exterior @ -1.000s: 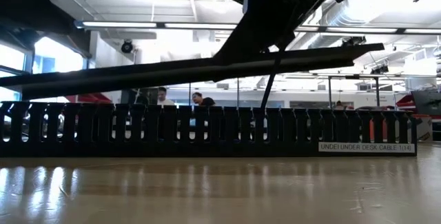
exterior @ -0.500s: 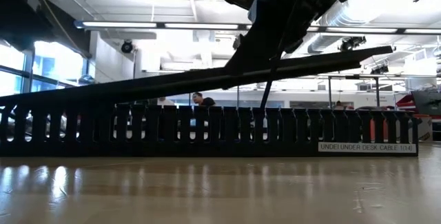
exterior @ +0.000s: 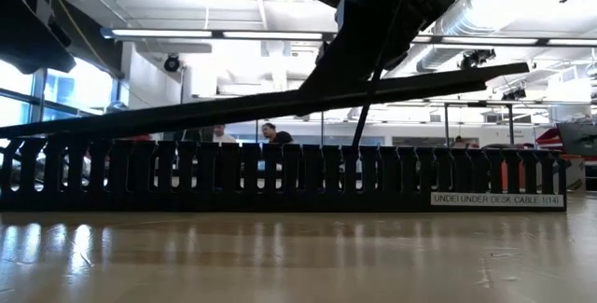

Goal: Ziptie cables
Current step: Close the black cable duct

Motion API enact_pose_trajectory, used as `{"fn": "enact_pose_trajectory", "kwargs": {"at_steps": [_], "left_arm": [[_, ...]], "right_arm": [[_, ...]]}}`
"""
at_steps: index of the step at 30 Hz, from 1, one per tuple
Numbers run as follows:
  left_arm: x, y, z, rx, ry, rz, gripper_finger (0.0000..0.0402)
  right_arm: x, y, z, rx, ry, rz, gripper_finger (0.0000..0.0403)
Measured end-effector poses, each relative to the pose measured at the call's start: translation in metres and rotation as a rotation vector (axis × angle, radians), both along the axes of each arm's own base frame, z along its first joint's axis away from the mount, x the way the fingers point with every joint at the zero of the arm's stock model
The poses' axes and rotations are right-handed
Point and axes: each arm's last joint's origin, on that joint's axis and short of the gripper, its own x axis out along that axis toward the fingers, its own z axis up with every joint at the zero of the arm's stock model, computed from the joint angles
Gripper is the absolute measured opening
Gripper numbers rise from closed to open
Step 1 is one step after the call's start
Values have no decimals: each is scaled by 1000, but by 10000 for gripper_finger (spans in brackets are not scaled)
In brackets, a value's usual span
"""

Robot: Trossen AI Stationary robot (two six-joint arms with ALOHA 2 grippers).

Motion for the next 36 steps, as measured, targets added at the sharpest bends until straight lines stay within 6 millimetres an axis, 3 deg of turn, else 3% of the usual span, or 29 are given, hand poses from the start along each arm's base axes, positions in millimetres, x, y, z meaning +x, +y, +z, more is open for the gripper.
{"fn": "enact_pose_trajectory", "kwargs": {"at_steps": [9,25,36], "left_arm": [[1,-1,-2,3,1,12,0],[22,-9,-41,17,102,27,0],[23,-9,-45,14,115,38,0]], "right_arm": [[-1,-1,-1,-9,20,-5,208],[-2,-1,-2,-9,33,-2,208],[-4,3,-8,14,68,-23,208]]}}
